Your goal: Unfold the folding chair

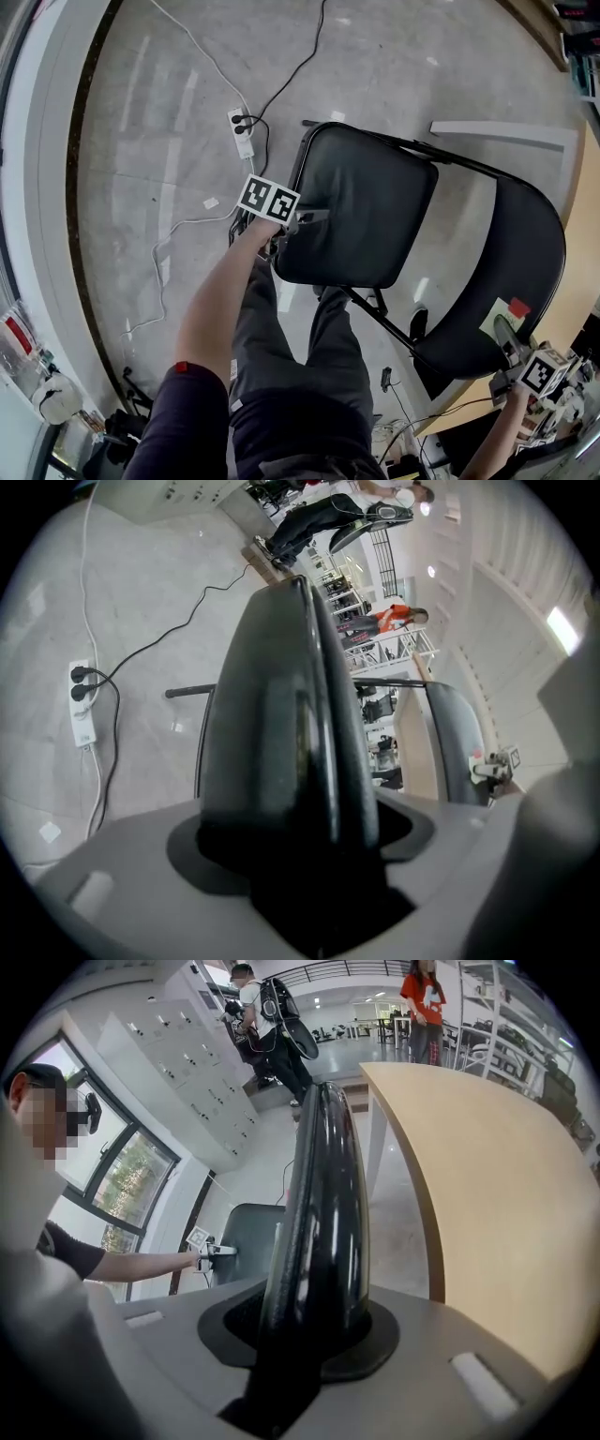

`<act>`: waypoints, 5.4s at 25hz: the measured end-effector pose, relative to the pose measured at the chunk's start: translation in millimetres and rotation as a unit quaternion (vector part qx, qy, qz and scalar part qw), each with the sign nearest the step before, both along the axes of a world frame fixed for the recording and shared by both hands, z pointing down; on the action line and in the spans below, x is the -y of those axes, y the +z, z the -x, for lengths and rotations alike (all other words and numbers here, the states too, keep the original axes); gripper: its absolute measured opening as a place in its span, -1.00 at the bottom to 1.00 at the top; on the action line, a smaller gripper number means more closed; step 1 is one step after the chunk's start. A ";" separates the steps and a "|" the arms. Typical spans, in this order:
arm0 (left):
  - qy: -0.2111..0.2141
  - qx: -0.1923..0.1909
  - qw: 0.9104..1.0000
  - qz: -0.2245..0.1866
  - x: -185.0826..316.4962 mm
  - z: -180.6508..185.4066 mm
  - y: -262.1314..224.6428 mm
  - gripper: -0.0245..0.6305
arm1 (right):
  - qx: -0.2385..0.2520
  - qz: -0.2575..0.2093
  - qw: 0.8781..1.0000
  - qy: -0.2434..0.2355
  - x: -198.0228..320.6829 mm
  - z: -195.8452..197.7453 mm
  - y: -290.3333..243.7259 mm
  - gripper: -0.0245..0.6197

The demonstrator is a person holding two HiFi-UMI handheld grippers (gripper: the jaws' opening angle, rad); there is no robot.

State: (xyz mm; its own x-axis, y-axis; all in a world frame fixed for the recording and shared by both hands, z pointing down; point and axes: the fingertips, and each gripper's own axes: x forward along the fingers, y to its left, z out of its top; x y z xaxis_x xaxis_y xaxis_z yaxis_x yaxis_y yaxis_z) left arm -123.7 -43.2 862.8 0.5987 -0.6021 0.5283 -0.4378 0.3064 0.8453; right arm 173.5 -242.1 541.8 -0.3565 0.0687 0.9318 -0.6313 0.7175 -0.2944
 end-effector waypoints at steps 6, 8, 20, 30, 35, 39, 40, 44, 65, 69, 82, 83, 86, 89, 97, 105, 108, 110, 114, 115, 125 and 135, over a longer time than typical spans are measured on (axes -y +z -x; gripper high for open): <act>-0.002 0.005 1.000 0.010 -8.0 8.6 18.1 0.25 | 0.010 0.010 1.000 -0.004 -1.5 5.8 14.0 -0.60; -0.004 0.009 1.000 0.012 -11.7 11.7 20.2 0.29 | 0.012 0.016 1.000 0.000 -4.3 6.6 13.5 -0.60; -0.006 -0.001 1.000 0.005 -12.9 19.7 53.2 0.35 | 0.017 0.035 0.999 0.015 2.9 4.7 44.8 -0.59; 0.002 0.001 1.000 0.003 -9.7 22.0 62.3 0.39 | 0.026 0.040 0.999 0.014 0.2 5.3 46.0 -0.60; 0.005 0.004 1.000 0.002 -7.7 29.6 64.0 0.42 | 0.028 0.041 0.999 0.013 -2.5 13.3 44.9 -0.63; 0.008 -0.002 1.000 0.012 -12.9 31.6 63.8 0.44 | 0.024 0.045 0.999 0.019 -1.9 15.1 48.1 -0.62; 0.008 -0.001 1.000 0.015 -14.6 32.9 63.7 0.45 | 0.024 0.045 0.999 0.020 -1.6 15.3 49.0 -0.61; -0.004 -0.011 1.000 0.021 -19.4 39.8 57.4 0.55 | 0.023 0.046 0.998 0.031 -3.3 12.3 50.0 -0.60; 0.067 0.093 0.993 0.020 -48.5 115.5 -139.3 0.59 | -0.001 -0.080 0.992 0.093 19.1 -5.9 5.3 0.40; 0.093 0.152 0.984 -0.023 -16.5 153.8 -199.4 0.59 | 0.046 -0.144 0.979 0.139 27.9 6.4 -34.8 0.40; 0.052 0.264 0.940 -0.208 82.9 115.9 -413.4 0.44 | 0.257 -0.197 0.943 0.076 14.3 76.3 -153.3 0.38; 0.047 0.264 0.937 -0.226 86.4 105.4 -430.3 0.39 | 0.275 -0.193 0.939 0.068 10.0 82.6 -160.9 0.35; 0.030 0.264 0.927 -0.265 87.7 91.0 -466.6 0.10 | 0.313 -0.188 0.930 0.045 -6.9 110.3 -179.4 0.03; 0.013 0.303 0.915 -0.267 85.8 91.2 -485.5 -0.91 | 0.322 -0.193 0.926 0.020 -25.5 131.7 -187.6 -0.92; 0.051 0.305 0.898 -0.314 89.3 29.6 -538.3 -0.92 | 0.378 -0.179 0.908 0.012 -48.9 151.3 -208.5 -0.92; 0.084 0.327 0.881 -0.332 64.7 -67.6 -572.5 -0.92 | 0.425 -0.166 0.890 0.000 -72.1 106.2 -225.2 -0.92; 0.094 0.340 0.876 -0.328 44.9 -121.6 -569.1 -0.92 | 0.432 -0.156 0.888 -0.018 -92.0 71.5 -220.7 -0.92; 0.102 0.351 0.871 -0.327 30.1 -155.0 -564.3 -0.92 | 0.434 -0.151 0.888 -0.029 -108.7 46.6 -216.5 -0.92; 0.113 0.341 0.868 -0.343 20.4 -170.8 -566.2 -0.92 | 0.434 -0.154 0.887 -0.025 -126.6 37.1 -220.1 -0.92; 0.116 0.338 0.866 -0.348 18.4 -169.9 -568.0 -0.92 | 0.433 -0.155 0.888 -0.021 -130.5 38.6 -221.7 -0.92; 0.150 0.290 0.858 -0.397 -45.5 -145.5 -584.9 -0.92 | 0.392 -0.191 0.900 -0.014 -208.7 84.3 -235.3 -0.92; 0.184 0.205 0.870 -0.409 -80.5 -151.2 -565.6 -0.92 | 0.345 -0.198 0.918 0.002 -272.7 94.5 -219.5 -0.92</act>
